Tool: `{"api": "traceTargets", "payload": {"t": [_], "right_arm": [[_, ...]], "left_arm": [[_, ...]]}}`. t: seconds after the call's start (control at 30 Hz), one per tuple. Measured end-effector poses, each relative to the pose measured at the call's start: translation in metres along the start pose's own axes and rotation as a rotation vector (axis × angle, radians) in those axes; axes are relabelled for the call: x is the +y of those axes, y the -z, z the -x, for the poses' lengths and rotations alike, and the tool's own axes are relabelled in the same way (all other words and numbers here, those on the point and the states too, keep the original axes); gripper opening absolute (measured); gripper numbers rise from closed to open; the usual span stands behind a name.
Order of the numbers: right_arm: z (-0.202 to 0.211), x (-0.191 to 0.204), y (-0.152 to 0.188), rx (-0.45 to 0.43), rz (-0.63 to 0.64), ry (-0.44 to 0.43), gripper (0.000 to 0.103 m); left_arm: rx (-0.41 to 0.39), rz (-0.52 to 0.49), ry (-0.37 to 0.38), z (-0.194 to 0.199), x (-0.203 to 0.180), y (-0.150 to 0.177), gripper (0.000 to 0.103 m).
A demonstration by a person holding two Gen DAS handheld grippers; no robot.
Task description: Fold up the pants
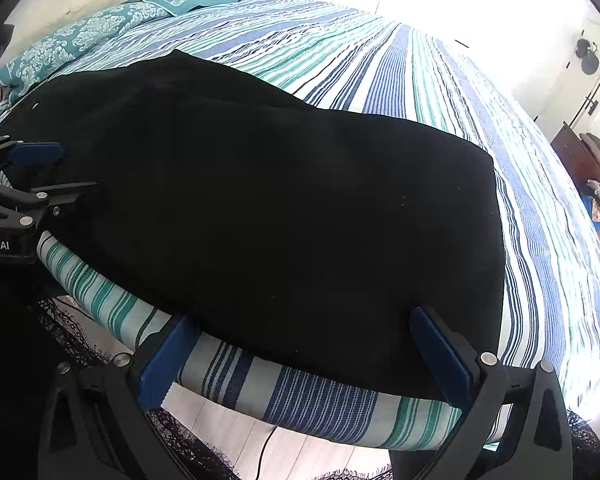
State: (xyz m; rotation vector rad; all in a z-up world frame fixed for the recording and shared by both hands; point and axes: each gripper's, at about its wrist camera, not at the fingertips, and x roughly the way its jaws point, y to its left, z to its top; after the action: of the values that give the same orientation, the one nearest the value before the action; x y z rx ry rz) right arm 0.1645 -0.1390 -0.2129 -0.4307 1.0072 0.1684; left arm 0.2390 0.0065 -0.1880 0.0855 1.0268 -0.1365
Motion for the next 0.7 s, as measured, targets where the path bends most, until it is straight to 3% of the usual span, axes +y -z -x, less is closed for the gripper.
{"api": "traceTargets", "payload": {"t": [0.7], "right_arm": [[-0.003, 0.011, 0.0, 0.018, 0.085, 0.044, 0.103]], "left_arm": [[0.002, 0.023, 0.018, -0.002, 0.003, -0.002, 0.095]]}}
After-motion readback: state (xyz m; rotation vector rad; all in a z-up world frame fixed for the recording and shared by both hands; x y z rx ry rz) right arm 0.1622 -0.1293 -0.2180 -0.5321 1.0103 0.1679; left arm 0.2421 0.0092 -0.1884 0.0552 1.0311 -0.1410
